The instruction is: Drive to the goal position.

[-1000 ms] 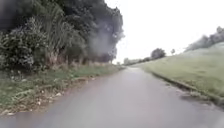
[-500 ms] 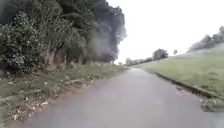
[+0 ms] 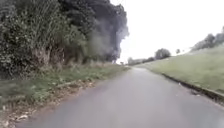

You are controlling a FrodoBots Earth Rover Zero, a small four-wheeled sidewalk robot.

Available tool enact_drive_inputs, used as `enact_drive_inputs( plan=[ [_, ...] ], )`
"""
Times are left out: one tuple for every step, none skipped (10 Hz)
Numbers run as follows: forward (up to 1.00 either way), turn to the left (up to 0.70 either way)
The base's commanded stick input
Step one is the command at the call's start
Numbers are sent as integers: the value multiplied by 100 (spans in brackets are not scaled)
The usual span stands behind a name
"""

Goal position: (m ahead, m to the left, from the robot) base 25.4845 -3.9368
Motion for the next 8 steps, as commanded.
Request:
enact_drive_inputs(
  plan=[
    [100,-40],
    [100,-40],
    [100,-40],
    [100,-40],
    [100,-40],
    [100,-36],
    [100,-20],
    [100,-4]
  ],
)
